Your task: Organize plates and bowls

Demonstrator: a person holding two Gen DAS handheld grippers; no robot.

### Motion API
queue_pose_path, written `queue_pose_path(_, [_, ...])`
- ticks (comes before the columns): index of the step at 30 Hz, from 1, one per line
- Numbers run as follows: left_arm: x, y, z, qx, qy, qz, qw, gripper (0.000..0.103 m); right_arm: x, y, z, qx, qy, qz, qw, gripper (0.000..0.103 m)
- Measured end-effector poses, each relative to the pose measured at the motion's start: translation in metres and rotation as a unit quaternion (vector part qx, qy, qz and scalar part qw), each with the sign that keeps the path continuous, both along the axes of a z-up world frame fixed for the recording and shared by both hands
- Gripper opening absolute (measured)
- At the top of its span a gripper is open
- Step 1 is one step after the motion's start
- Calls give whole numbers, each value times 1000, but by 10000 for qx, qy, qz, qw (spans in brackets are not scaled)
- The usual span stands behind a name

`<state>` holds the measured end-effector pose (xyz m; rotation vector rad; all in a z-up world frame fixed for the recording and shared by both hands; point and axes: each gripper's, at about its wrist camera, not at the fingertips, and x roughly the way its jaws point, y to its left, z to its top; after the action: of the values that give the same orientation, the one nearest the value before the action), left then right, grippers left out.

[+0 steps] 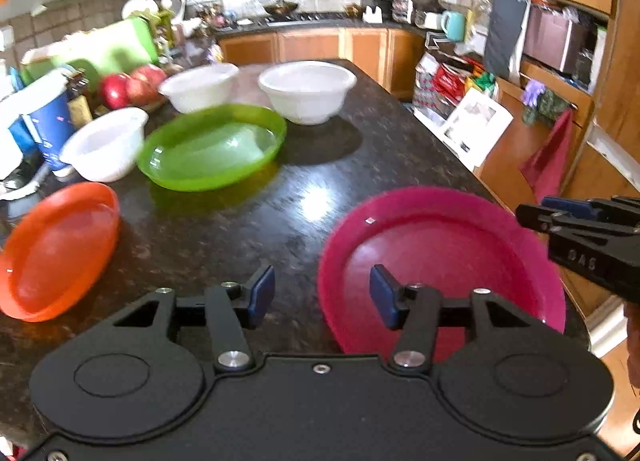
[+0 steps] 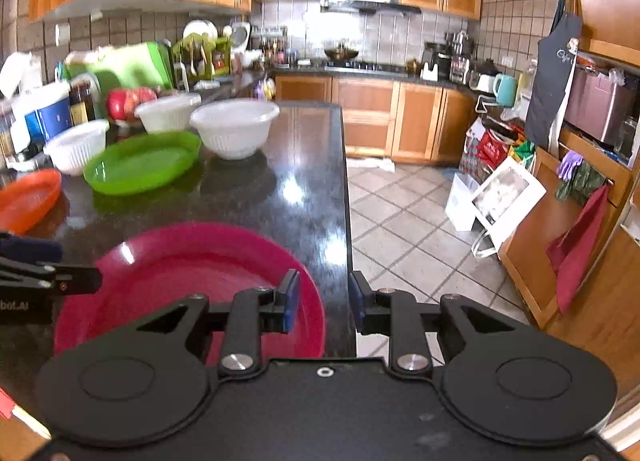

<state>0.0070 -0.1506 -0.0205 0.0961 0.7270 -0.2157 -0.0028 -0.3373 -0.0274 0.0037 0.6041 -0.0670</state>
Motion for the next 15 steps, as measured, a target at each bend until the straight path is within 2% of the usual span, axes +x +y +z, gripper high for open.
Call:
queue_pose_path(7, [-3, 47, 14, -65, -280, 488, 9984, 67, 3, 32, 20, 105, -299, 267, 9991, 28])
queue_pose_path(15, [13, 133, 22, -84, -330, 980, 9946, 67, 20, 106, 31, 279, -272, 620, 9973, 29])
